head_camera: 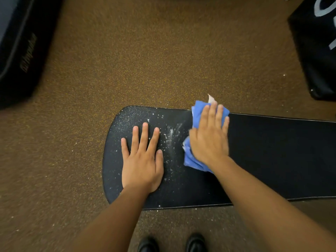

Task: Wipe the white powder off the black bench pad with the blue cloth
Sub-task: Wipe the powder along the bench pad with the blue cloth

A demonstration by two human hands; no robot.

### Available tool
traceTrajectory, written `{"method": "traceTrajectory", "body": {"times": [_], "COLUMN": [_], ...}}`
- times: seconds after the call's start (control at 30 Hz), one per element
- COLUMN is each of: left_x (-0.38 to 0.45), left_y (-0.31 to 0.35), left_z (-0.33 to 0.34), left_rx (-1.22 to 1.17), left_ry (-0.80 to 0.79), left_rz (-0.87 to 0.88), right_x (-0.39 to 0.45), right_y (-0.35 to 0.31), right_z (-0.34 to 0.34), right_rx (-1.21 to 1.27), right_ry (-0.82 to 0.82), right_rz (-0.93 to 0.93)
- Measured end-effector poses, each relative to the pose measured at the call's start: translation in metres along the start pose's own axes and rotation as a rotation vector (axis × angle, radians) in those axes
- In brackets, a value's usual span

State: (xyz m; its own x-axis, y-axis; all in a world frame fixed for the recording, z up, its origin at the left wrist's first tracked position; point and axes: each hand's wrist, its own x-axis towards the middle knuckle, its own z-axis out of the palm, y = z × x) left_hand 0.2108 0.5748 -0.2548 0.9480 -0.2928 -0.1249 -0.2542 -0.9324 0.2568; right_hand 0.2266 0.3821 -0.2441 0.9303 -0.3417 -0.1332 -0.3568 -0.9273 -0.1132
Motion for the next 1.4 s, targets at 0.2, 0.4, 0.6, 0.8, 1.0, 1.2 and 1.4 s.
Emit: {"method": "traceTrajectory", "body": {"times": [0.2, 0.4, 0.6, 0.8, 1.0, 1.2, 1.4], "left_x": [0.000, 0.000, 0.000, 0.000, 0.000, -0.001, 0.000], "left_y": [-0.002, 0.001, 0.000, -0.001, 0.000, -0.001, 0.001], "left_z": [0.001, -0.001, 0.002, 0.000, 0.001, 0.001, -0.001], "left_rx": [-0.003, 0.011, 0.011, 0.006, 0.013, -0.007, 0.005], "left_ry": [-0.007, -0.005, -0.001, 0.003, 0.011, 0.011, 0.012], "left_rz": [0.007, -0.003, -0.004, 0.001, -0.004, 0.003, -0.006], "right_x": [-0.091, -0.032, -0.033, -0.053, 0.004, -0.091, -0.018], "right_y": [-0.008, 0.049, -0.036, 0.034, -0.031, 0.021, 0.012], "right_z": [0.011, 0.001, 0.010, 0.006, 0.004, 0.008, 0.003], "right_rx": [-0.067, -0.095, -0.052, -0.114, 0.003, -0.069, -0.045], "right_ry": [-0.041, 0.014, -0.028, -0.036, -0.020, -0.051, -0.024], "right_rz": [-0.467, -0.158, -0.283, -0.336, -0.059, -0.492, -0.103]}}
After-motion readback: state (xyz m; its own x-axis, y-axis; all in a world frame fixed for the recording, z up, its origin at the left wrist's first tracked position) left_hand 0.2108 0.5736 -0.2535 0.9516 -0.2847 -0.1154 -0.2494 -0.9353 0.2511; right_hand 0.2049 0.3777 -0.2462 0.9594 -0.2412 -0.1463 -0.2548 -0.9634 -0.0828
